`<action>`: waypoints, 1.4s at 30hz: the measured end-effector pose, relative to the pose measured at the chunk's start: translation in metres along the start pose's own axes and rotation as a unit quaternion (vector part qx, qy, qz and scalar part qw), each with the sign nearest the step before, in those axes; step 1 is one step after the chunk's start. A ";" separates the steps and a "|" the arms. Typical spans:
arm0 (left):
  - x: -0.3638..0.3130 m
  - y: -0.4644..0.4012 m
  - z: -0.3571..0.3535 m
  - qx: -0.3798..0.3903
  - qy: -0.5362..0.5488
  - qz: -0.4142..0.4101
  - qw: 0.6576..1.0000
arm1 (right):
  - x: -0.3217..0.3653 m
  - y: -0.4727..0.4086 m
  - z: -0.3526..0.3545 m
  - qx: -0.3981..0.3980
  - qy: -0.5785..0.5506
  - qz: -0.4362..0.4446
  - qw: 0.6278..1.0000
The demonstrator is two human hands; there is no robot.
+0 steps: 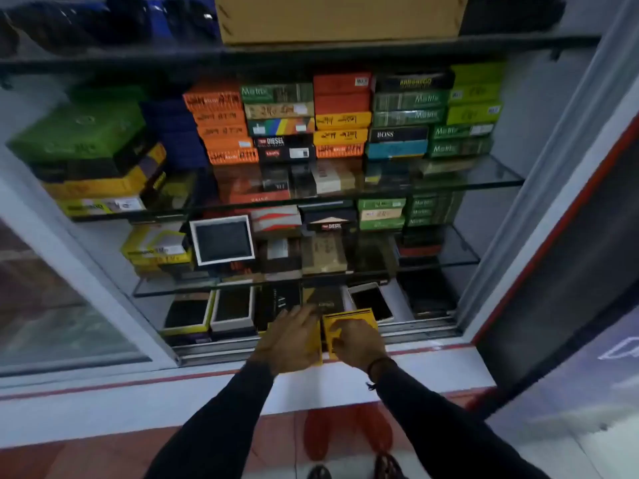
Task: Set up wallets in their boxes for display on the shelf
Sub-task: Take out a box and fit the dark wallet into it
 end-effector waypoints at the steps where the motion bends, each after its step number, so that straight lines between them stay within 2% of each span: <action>1: 0.003 -0.003 -0.012 0.038 0.014 0.014 0.999 | -0.001 -0.001 -0.008 0.027 -0.012 -0.008 1.000; 4: 0.012 -0.008 -0.042 0.114 0.013 0.050 0.992 | -0.001 0.001 -0.029 0.072 -0.029 -0.014 0.997; 6: 0.016 -0.014 -0.054 0.138 0.009 0.054 0.989 | -0.002 -0.001 -0.036 0.080 -0.028 -0.007 0.996; 13: 0.031 -0.025 -0.048 0.099 0.064 0.048 0.992 | -0.007 -0.010 -0.051 0.146 -0.132 -0.057 0.979; 17: 0.048 -0.015 -0.024 0.048 0.138 0.026 0.989 | -0.001 -0.008 -0.061 0.207 -0.285 -0.161 0.922; 20: 0.057 -0.005 -0.014 0.041 0.143 0.015 0.989 | 0.006 -0.007 -0.066 0.218 -0.363 -0.215 0.880; 26: 0.067 0.012 -0.008 0.048 0.139 0.011 0.989 | 0.019 -0.007 -0.067 0.184 -0.359 -0.202 0.893; 30: 0.076 0.023 -0.001 0.040 0.179 0.028 0.983 | 0.014 -0.007 -0.069 0.160 -0.377 -0.237 0.881; 32: 0.080 0.030 0.002 0.031 0.213 0.035 0.976 | 0.015 -0.008 -0.069 0.142 -0.372 -0.232 0.888; 35: 0.089 0.042 0.005 0.013 0.238 0.089 0.967 | 0.019 -0.012 -0.071 0.136 -0.354 -0.218 0.899; 39: 0.105 0.063 0.013 -0.058 0.212 0.167 0.961 | 0.018 -0.015 -0.069 0.118 -0.346 -0.218 0.905; 42: 0.123 0.087 0.014 -0.139 0.249 0.249 0.926 | 0.013 -0.016 -0.065 0.095 -0.325 -0.235 0.911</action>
Point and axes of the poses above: each hand's wrist, its own y-axis away from the middle knuckle, its own z-axis out of the back of the hand, x = y × z, the point moved 6 cm from there along -y, towards the middle knuckle, and after that the axes turned 11 degrees about -z, right-handed, at the moved point
